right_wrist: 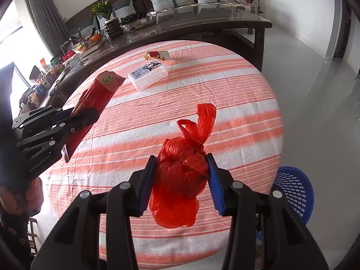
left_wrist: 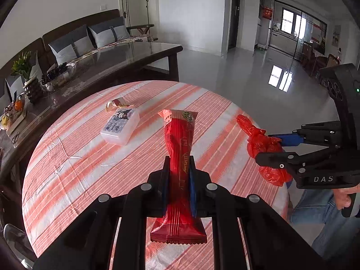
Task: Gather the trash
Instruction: 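Carry snack bar and red bag over the blue basket and open both tools, then return both tools over the table toward the plastic box and cup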
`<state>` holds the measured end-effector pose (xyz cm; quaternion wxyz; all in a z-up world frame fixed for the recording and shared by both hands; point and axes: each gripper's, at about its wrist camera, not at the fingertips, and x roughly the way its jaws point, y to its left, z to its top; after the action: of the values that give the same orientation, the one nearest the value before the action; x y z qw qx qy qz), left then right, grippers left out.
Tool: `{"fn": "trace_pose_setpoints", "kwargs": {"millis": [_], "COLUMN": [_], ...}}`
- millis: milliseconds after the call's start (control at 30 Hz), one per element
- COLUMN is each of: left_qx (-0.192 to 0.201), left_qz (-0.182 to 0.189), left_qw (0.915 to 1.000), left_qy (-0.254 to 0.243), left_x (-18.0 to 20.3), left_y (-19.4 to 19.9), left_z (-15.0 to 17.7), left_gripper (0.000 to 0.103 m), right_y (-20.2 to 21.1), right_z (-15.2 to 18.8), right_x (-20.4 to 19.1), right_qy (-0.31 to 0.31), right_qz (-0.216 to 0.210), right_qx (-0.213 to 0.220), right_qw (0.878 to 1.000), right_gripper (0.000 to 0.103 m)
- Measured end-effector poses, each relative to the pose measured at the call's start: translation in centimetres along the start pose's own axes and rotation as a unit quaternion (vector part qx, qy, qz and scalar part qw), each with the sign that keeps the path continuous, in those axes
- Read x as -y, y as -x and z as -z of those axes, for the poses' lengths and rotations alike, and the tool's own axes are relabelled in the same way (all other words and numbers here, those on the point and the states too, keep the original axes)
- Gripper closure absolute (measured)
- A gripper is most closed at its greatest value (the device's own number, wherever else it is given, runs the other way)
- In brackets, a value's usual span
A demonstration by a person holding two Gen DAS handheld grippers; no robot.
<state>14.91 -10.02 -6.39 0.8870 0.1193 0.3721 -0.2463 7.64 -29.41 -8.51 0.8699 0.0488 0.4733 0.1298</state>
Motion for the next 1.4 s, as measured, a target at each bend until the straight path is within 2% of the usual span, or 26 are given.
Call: {"fn": "trace_pose_setpoints", "kwargs": {"millis": [100,267,400,600,767,1000,1033,1067,1100,1133,1233,1333,1400], "left_qx": [0.001,-0.01,-0.028,-0.066,-0.094,-0.124,-0.123,-0.121,-0.118,-0.112,-0.107,-0.085,-0.066], "left_qz": [0.02,0.089,0.145,0.206,0.238,0.249,0.246,0.244,0.245,0.243,0.239,0.228,0.217], "left_qw": [0.9998,0.9959,0.9889,0.976,0.9665,0.9603,0.9612,0.9617,0.9621,0.9634,0.9649,0.9698,0.9738], "left_qy": [-0.006,0.002,-0.012,-0.025,-0.02,-0.024,-0.026,-0.025,-0.022,-0.018,-0.016,-0.017,-0.015], "left_x": [1.8,5.4,10.1,17.2,21.5,25.3,25.6,25.9,26.1,26.1,26.1,25.5,24.7], "left_y": [-0.2,-1.3,-3.4,-8.5,-13.2,-19.2,-19.9,-20.5,-20.9,-21.2,-21.2,-19.9,-18.0], "left_z": [-0.6,-1.4,-1.8,-2.8,-3.5,-4.0,-4.0,-4.1,-4.1,-4.1,-4.3,-4.3,-4.2], "left_gripper": [0.09,0.09,0.09,0.09,0.09,0.088,0.077,0.065,0.039,0.028,0.026,0.022,0.017], "right_y": [1.1,3.0,4.0,3.2,2.5,1.6,1.4,1.3,1.2,1.3,1.8,2.7,2.9], "right_z": [0.6,1.6,3.2,6.6,8.7,10.4,10.6,10.8,11.1,11.3,11.6,11.5,11.4], "right_x": [1.7,6.1,11.5,20.1,24.9,29.1,29.5,30.0,30.5,31.0,31.8,31.6,31.2], "right_qy": [-0.011,-0.038,-0.071,-0.138,-0.18,-0.213,-0.218,-0.224,-0.231,-0.237,-0.252,-0.251,-0.247], "right_qz": [0.005,0.032,0.071,0.115,0.125,0.124,0.12,0.114,0.111,0.111,0.11,0.114,0.12], "right_qx": [0.01,0.023,0.019,0.001,-0.006,-0.005,-0.001,0.003,0.007,0.009,0.018,0.032,0.04], "right_qw": [1.0,0.999,0.995,0.984,0.976,0.969,0.968,0.968,0.967,0.965,0.961,0.961,0.961], "right_gripper": [0.06,0.06,0.059,0.059,0.059,0.057,0.056,0.044,0.038,0.036,0.036,0.035,0.03]}}
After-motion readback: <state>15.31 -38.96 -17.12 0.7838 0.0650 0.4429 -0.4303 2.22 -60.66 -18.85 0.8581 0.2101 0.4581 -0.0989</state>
